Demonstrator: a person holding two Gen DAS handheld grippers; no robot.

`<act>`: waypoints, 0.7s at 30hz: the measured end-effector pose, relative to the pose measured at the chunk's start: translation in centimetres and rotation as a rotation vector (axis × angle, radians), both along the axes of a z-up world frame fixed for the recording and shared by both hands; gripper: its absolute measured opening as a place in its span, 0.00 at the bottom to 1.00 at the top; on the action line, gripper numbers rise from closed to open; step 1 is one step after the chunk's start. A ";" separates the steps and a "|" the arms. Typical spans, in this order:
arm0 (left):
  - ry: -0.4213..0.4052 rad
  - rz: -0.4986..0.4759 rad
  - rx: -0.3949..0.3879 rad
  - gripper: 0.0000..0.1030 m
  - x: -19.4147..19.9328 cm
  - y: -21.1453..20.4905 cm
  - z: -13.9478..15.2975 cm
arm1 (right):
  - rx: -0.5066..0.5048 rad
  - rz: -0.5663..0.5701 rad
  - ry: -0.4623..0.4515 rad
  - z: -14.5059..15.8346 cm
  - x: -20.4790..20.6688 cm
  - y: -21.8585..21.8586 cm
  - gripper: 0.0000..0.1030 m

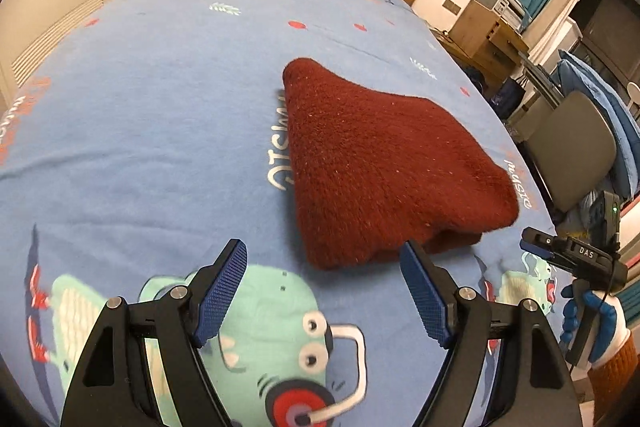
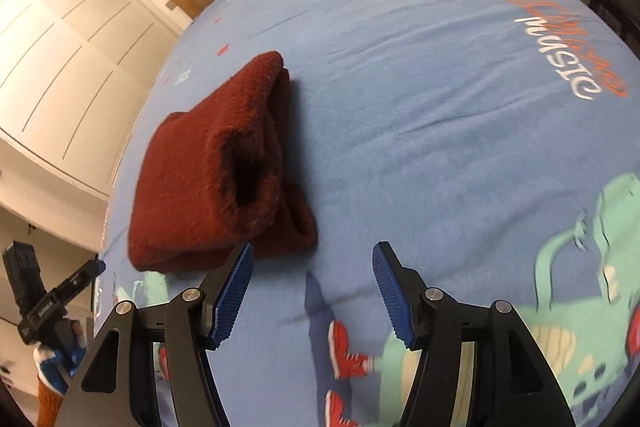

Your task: Fold small clothes

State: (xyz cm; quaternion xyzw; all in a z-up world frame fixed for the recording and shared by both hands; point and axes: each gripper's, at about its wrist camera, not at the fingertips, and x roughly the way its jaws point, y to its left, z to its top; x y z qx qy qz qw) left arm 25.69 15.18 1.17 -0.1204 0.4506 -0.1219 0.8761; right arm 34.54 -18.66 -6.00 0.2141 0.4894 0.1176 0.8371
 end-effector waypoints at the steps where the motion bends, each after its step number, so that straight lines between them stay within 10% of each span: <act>1: -0.004 0.004 0.002 0.73 -0.6 -0.1 0.3 | 0.000 -0.002 -0.005 -0.1 -0.6 -0.1 0.61; 13: -0.076 0.068 0.085 0.74 -7.7 -2.5 2.3 | -0.095 0.012 -0.137 4.4 -10.8 4.7 0.63; 21: -0.162 0.107 0.169 0.93 -13.3 -4.0 2.6 | -0.176 -0.029 -0.218 6.5 -17.0 6.4 0.77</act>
